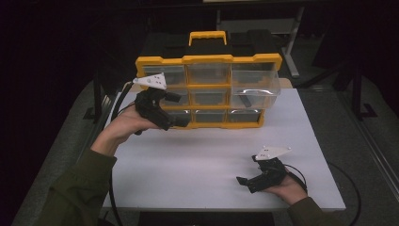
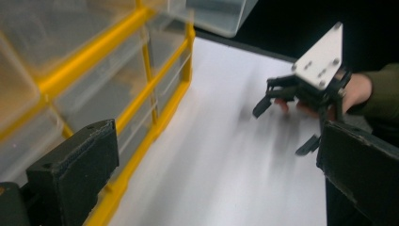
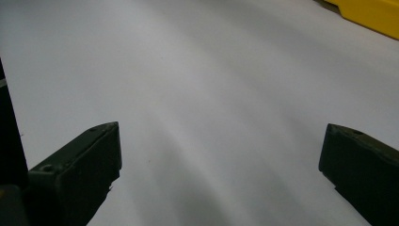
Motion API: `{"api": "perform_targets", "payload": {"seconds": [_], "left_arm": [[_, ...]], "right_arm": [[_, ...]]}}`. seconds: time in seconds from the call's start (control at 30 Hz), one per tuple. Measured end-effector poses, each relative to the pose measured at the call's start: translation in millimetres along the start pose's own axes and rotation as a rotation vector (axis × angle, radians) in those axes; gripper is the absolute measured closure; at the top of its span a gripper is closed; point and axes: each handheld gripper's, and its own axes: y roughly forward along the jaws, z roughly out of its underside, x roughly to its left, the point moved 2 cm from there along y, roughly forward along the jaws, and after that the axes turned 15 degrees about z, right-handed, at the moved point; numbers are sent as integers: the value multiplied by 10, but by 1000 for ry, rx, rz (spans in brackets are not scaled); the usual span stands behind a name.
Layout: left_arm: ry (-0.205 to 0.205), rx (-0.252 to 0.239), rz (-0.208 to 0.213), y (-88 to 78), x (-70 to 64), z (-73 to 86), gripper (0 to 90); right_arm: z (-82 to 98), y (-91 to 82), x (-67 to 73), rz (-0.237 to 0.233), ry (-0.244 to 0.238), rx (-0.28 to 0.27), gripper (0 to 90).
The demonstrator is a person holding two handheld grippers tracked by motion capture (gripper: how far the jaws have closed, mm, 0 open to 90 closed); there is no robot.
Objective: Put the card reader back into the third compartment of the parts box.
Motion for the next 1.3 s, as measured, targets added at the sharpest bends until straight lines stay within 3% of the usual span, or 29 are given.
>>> {"api": "perform_targets", "payload": {"seconds": [0.17,0.73,1.1,1.3], "left_arm": [[-19,-5,-26,-12,-17,280,0],[-39,-32,-115,-1,-108,915,0],[-78,-79,-158,-22,-173,1433,0],[-105,-74,-199,-46,-199,1723,0]], "right_arm": [[-1,5,-2,1,2,-1,0],[1,10,6,3,2,0,0],[7,13,6,5,3,1,0],[9,14,7,8,3,2,0]]}}
